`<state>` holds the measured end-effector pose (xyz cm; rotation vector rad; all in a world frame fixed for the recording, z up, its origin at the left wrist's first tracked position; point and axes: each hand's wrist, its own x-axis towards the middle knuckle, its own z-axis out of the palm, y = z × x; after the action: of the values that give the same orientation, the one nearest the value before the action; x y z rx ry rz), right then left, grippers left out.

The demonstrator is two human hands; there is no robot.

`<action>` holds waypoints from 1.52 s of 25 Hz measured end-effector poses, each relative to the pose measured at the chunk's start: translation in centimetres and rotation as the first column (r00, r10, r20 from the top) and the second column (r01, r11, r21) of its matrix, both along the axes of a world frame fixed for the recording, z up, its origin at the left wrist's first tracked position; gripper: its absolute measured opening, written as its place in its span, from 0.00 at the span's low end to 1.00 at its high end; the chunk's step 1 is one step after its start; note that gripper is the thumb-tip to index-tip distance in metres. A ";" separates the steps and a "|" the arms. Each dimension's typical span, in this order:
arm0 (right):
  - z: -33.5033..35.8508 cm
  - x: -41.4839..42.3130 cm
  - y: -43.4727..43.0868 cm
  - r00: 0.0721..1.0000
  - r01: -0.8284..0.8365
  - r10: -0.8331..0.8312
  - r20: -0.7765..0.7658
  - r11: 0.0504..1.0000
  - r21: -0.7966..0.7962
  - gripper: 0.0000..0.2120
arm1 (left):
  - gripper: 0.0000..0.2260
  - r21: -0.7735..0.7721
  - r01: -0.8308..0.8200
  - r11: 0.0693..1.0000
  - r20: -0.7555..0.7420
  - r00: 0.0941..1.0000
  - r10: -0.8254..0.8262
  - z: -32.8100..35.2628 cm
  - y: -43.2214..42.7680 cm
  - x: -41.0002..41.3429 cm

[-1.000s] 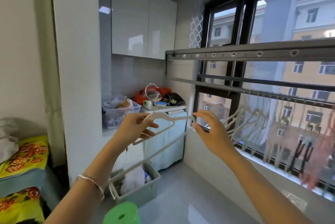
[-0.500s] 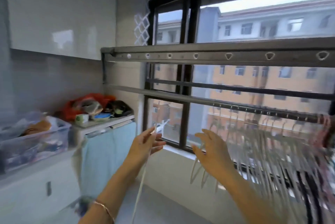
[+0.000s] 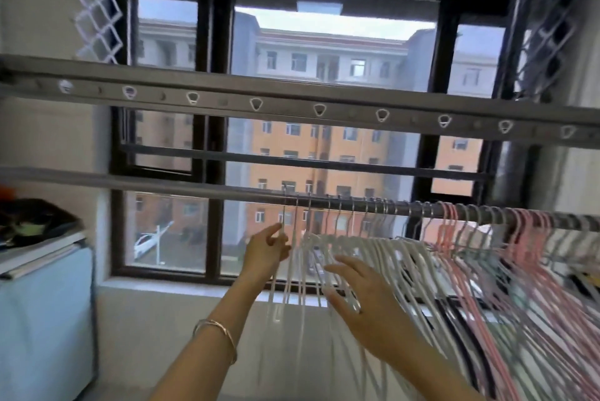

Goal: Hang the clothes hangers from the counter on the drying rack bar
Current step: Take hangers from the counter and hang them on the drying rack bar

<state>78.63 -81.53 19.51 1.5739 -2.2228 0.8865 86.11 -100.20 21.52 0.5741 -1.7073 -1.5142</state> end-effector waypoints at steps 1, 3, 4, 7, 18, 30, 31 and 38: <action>0.2 -0.2 0.7 1.000 0.007 -0.007 -0.011 1.000 -0.017 0.19 | 0.18 -0.072 -0.017 0.997 0.088 0.996 0.023 -0.5 0.5 -0.2; 0.3 -0.8 1.9 0.999 0.026 -0.027 -0.017 0.999 -0.020 0.19 | 0.21 -0.204 -0.017 0.979 0.155 0.987 0.050 -1.5 1.5 0.0; 0.4 -1.2 2.5 0.999 0.045 -0.045 -0.007 0.999 -0.006 0.20 | 0.24 -0.222 0.019 0.975 0.178 0.984 0.021 -1.8 1.9 0.2; 0.4 -3.2 4.0 0.993 0.112 -0.112 0.029 0.994 0.007 0.21 | 0.29 -0.196 0.225 0.954 0.210 0.960 -0.183 -2.7 3.1 0.1; 0.8 -13.2 15.2 0.962 0.271 -0.269 0.044 0.960 -0.070 0.20 | 0.26 -0.228 0.232 0.946 0.168 0.966 -0.197 -2.8 12.7 -9.4; 1.5 -31.1 27.1 0.931 0.249 -0.284 0.229 0.954 0.168 0.41 | 0.41 -0.715 0.110 0.690 0.518 0.747 0.417 -1.4 23.8 -18.1; 0.8 -31.3 26.5 0.933 0.229 -0.274 0.232 0.952 0.202 0.40 | 0.41 -0.691 0.145 0.708 0.564 0.721 0.402 -1.7 24.4 -18.8; -0.7 -30.3 23.7 0.962 0.018 -0.044 0.270 0.995 0.099 0.29 | 0.36 -0.738 0.167 0.654 0.537 0.732 0.419 -2.7 27.0 -20.1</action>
<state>48.28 -57.83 18.85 1.5319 -2.5052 1.0582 66.04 -73.22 18.77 0.8167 -2.5568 -0.3130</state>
